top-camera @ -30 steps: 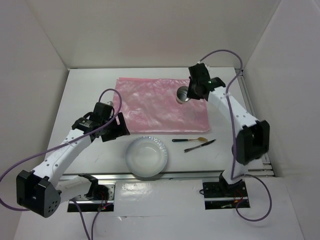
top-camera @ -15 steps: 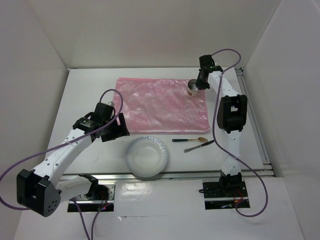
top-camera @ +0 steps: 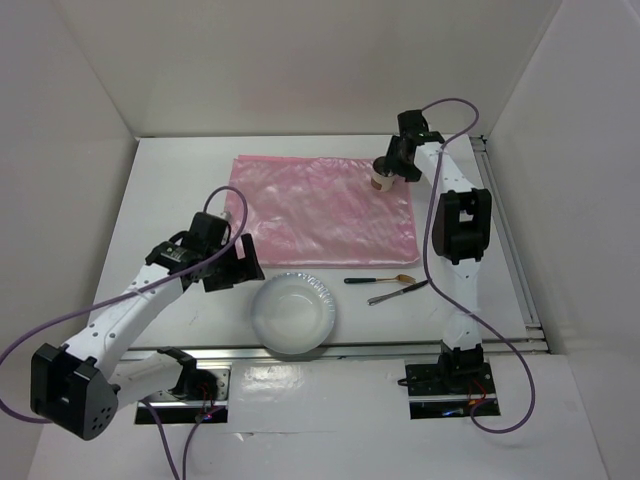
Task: Set the dinner table for one person
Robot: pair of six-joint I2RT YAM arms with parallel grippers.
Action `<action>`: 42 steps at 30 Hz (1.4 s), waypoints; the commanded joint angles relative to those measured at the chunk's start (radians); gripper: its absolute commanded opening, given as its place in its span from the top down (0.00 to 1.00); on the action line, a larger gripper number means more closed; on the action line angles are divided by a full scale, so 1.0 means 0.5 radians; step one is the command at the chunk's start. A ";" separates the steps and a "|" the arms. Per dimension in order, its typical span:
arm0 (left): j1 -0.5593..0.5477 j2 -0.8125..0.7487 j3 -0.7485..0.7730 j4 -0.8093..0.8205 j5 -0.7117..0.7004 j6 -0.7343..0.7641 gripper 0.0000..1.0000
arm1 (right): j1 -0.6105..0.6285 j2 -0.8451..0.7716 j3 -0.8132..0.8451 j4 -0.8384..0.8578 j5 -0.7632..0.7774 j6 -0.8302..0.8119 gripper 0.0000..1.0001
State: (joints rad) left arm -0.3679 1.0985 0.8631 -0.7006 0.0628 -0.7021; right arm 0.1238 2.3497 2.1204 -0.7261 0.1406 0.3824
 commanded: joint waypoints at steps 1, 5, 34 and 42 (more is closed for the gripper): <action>-0.052 -0.077 -0.078 0.021 0.108 0.036 0.00 | 0.004 -0.027 0.097 0.010 -0.033 -0.022 0.25; -0.114 -0.077 -0.097 -0.022 0.050 -0.114 0.00 | 0.022 -0.149 0.183 -0.036 0.004 -0.022 0.04; -0.114 -0.077 -0.842 0.809 0.322 -0.510 0.22 | 0.041 -1.500 -0.823 0.259 -0.189 -0.022 0.02; -0.114 0.033 -0.898 0.978 0.347 -0.489 0.40 | 0.041 -1.500 -0.823 0.259 -0.189 -0.001 0.02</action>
State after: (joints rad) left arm -0.4271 1.0889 0.4095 -0.2668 0.2237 -0.9497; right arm 0.1375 1.6466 1.7088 -0.6151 0.0471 0.3737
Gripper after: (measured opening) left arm 0.617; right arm 0.982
